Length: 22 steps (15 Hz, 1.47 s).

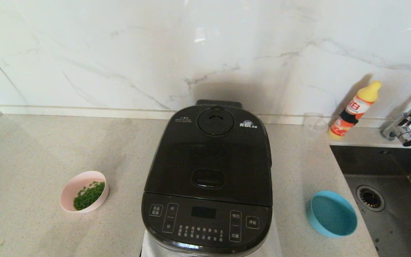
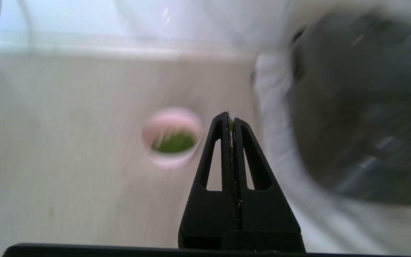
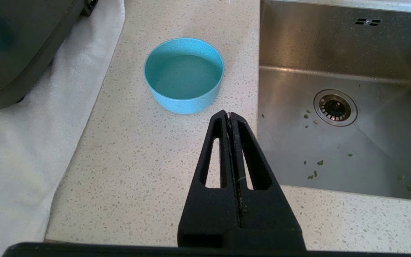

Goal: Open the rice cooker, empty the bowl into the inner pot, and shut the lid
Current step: Open the rice cooker

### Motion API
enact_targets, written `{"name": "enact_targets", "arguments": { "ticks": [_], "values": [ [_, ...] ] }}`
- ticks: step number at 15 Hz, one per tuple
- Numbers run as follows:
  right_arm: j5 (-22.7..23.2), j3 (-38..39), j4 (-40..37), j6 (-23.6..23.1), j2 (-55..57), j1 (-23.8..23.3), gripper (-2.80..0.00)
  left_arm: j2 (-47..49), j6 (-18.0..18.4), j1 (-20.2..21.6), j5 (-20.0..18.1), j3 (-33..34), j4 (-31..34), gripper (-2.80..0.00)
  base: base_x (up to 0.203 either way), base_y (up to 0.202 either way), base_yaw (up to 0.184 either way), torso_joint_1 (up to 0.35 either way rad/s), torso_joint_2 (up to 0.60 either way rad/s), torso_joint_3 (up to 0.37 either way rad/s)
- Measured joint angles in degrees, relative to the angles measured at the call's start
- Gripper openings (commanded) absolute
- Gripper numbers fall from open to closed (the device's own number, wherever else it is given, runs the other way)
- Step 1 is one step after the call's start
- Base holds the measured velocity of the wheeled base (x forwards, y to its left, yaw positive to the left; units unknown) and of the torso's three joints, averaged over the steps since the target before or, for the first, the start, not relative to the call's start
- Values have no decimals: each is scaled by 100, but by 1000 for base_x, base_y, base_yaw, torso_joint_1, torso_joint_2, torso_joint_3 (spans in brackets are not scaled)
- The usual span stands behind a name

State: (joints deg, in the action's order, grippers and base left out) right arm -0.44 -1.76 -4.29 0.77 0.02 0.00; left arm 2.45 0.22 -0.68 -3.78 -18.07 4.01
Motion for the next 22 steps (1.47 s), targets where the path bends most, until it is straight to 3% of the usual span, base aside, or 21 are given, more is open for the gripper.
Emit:
{"name": "enact_targets", "arguments": {
  "ticks": [3, 9, 11, 14, 18, 22],
  "values": [
    [0, 0, 0, -2, 0, 0, -280, 913, -14, 0, -460, -1341, 171, -280, 0, 0, 0, 0, 0, 0],
    [-2, 0, 0, 0, 0, 0, -280, 4091, -272, -85, -1661, -4081, 470, -280, 0, 0, 0, 0, 0, 0],
    [-1, 0, 0, 0, 0, 0, -280, 5099, -745, -390, -2165, -5033, 816, -280, 0, 0, 0, 0, 0, 0],
    [0, 0, 0, 2, 0, 0, -280, 6275, -1404, -1337, -2565, -5828, 1069, -280, 0, 0, 0, 0, 0, 0],
    [-2, 0, 0, 0, 0, 0, -280, 7154, -1538, -2596, -2428, -5852, 1112, -280, 0, 0, 0, 0, 0, 0],
    [0, 0, 0, 0, 0, 0, -280, 7743, -1507, -3384, -1328, -5408, 549, -280, 0, 0, 0, 0, 0, 0]
  ]
}}
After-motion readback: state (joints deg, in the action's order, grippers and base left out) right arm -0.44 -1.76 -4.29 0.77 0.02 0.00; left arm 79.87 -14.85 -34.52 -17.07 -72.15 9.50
